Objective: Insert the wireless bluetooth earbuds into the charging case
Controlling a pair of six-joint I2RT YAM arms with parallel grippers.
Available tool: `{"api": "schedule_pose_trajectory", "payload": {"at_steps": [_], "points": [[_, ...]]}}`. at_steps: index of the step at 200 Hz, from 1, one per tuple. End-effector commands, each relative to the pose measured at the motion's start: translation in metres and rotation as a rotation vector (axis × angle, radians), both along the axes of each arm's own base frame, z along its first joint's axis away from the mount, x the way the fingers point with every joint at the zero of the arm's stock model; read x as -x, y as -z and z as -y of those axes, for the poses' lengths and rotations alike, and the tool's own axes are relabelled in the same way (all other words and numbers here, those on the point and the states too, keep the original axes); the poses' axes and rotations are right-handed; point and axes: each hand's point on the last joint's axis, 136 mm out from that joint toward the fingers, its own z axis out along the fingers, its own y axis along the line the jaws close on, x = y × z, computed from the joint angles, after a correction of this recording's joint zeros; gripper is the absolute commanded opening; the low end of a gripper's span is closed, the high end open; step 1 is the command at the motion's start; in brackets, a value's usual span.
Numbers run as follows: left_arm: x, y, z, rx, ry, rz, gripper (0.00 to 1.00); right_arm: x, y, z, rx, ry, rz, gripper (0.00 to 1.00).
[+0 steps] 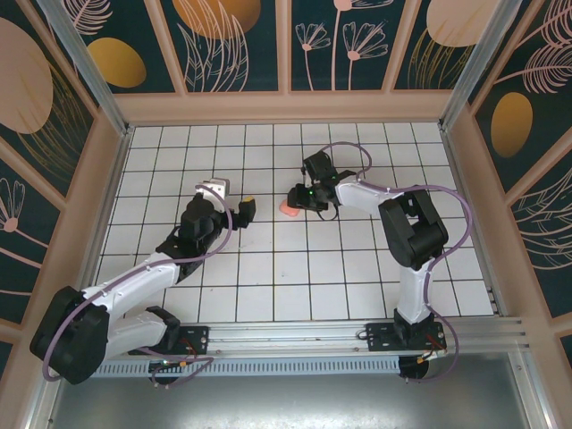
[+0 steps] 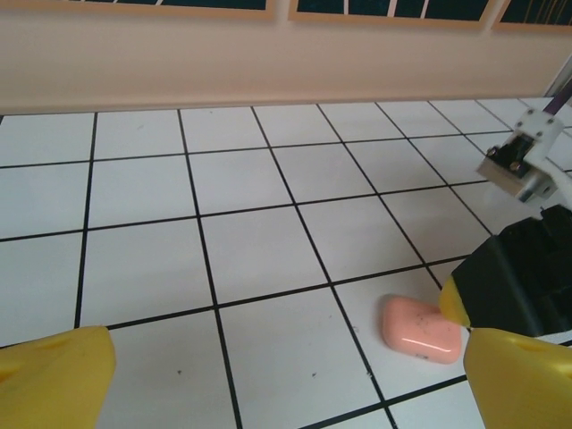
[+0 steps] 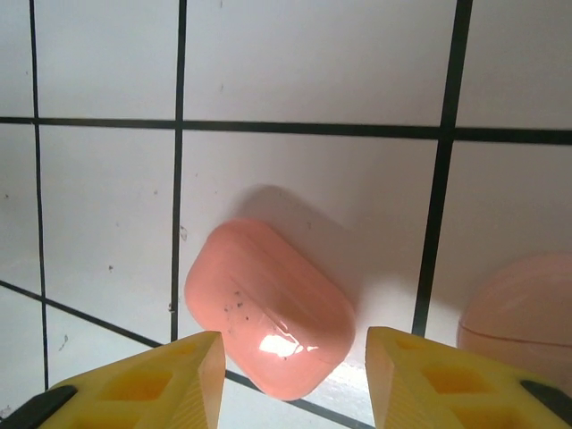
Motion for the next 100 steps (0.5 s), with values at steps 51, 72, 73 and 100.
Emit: {"api": "schedule_pose_trajectory", "payload": {"at_steps": [51, 72, 73, 100], "points": [[-0.013, 0.006, -0.026, -0.126, -0.14, 0.026, 0.99, -0.014, -0.071, 0.037, 0.078, 0.106, 0.272, 0.99], [-0.016, 0.011, -0.039, -0.175, -0.206, 0.042, 0.99, -0.014, -0.081, 0.053, 0.089, 0.141, 0.329, 0.99], [-0.016, 0.011, -0.04, -0.177, -0.211, 0.043, 0.99, -0.014, -0.082, 0.054, 0.089, 0.144, 0.334, 0.99], [-0.02, 0.01, -0.062, -0.2, -0.306, 0.073, 0.99, -0.017, -0.096, 0.095, 0.13, 0.25, 0.439, 0.99]]}}
